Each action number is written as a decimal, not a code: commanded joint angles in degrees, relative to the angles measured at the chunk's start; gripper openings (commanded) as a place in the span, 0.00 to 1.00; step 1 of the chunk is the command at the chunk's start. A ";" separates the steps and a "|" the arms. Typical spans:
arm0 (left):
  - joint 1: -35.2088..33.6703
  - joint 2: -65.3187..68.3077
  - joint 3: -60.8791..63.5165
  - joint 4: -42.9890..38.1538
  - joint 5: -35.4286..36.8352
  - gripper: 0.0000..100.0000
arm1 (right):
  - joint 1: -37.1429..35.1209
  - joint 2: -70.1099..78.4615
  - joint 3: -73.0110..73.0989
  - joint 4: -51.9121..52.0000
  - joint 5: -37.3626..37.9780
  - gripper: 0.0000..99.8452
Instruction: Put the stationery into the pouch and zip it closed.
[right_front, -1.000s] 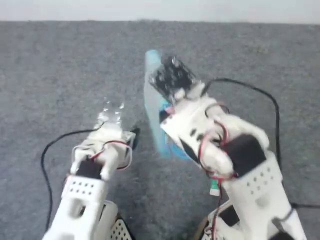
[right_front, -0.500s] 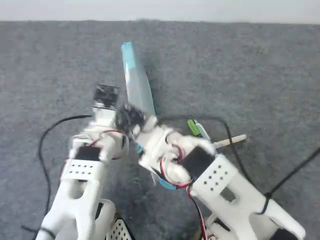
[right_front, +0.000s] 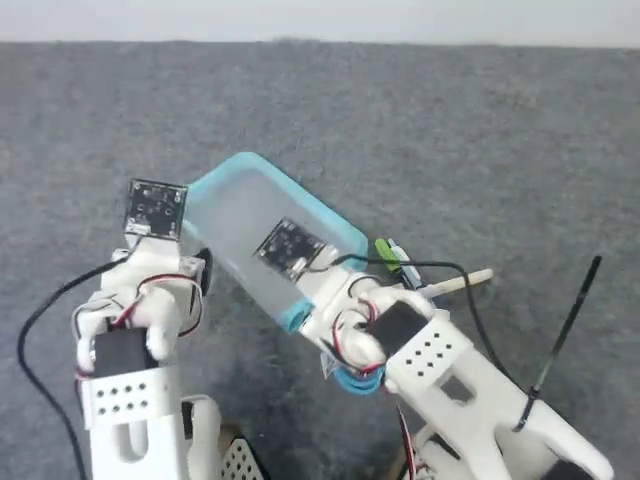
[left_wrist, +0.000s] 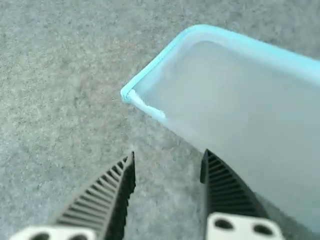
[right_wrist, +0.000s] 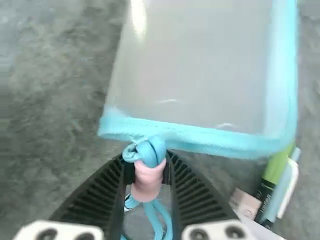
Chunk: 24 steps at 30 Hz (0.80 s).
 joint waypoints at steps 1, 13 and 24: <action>1.32 -2.29 -3.21 1.49 -1.58 0.24 | 2.95 -2.33 -2.20 -0.84 -0.88 0.01; 22.33 -2.73 -0.84 7.12 -1.85 0.27 | 3.30 -2.24 -12.84 7.78 -0.79 0.01; 25.58 -2.73 -0.48 6.59 -1.67 0.27 | 4.53 -2.15 -13.01 5.93 -2.64 0.01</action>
